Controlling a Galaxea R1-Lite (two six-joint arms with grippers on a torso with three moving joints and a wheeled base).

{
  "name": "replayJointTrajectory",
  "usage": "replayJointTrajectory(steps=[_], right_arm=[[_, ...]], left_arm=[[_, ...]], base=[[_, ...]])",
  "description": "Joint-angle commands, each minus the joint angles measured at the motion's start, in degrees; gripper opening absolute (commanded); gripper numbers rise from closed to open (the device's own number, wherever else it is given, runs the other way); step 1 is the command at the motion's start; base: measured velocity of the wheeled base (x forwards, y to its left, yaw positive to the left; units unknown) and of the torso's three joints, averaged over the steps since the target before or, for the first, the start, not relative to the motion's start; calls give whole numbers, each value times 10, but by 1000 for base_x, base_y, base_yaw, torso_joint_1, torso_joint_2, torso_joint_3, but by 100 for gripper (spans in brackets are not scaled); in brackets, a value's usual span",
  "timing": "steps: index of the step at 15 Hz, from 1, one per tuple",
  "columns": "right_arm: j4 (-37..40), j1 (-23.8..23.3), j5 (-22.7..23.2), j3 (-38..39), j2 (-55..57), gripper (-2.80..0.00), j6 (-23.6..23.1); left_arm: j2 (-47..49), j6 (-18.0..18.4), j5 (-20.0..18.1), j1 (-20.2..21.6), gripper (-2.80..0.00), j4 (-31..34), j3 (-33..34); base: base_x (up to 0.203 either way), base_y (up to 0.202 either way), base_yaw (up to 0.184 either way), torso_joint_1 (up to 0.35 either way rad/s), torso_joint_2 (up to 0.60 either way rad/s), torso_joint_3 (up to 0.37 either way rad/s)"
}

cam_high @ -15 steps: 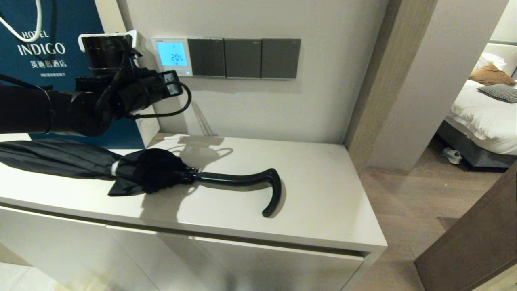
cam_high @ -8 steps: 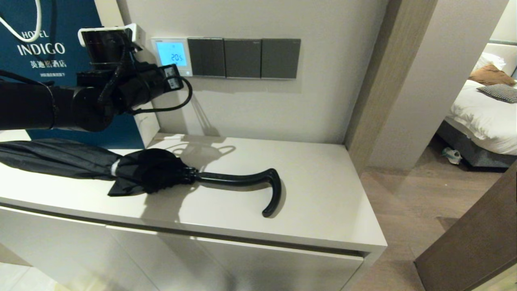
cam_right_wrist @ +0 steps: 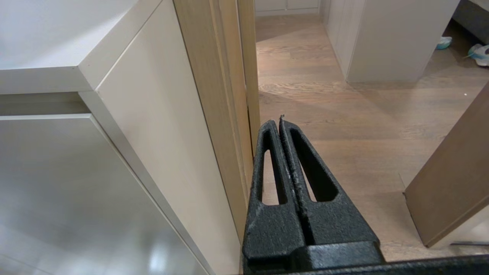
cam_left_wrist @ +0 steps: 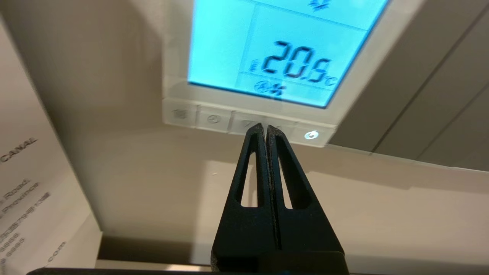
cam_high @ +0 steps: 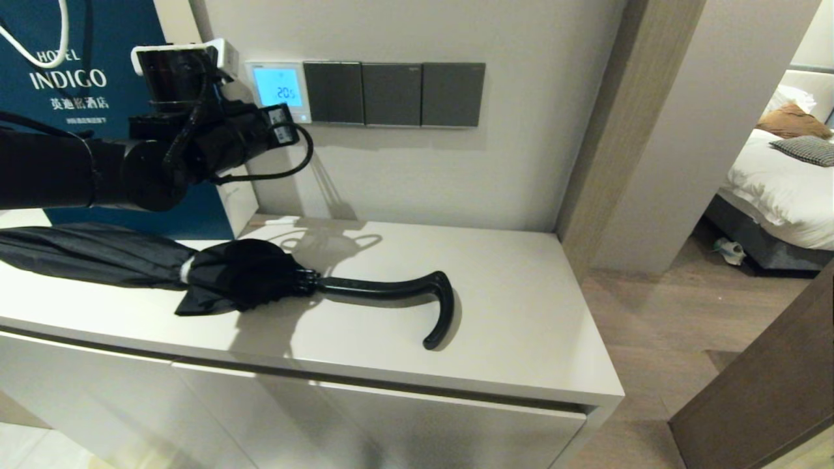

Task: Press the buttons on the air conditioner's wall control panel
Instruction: Press the temperature increase button

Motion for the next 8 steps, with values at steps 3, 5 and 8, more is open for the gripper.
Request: replayJointTrajectory(steps=[3, 5, 8], right_arm=[[0, 0, 0, 1, 1, -280, 0], [0, 0, 0, 1, 1, -280, 0], [0, 0, 0, 1, 1, -280, 0]], left_arm=[[18, -1, 1, 0, -280, -3, -13], [18, -1, 1, 0, -280, -3, -13], [19, -3, 2, -2, -280, -4, -10]], base=[[0, 0, 0, 0, 0, 0], [0, 0, 0, 0, 0, 0], [0, 0, 0, 0, 0, 0]])
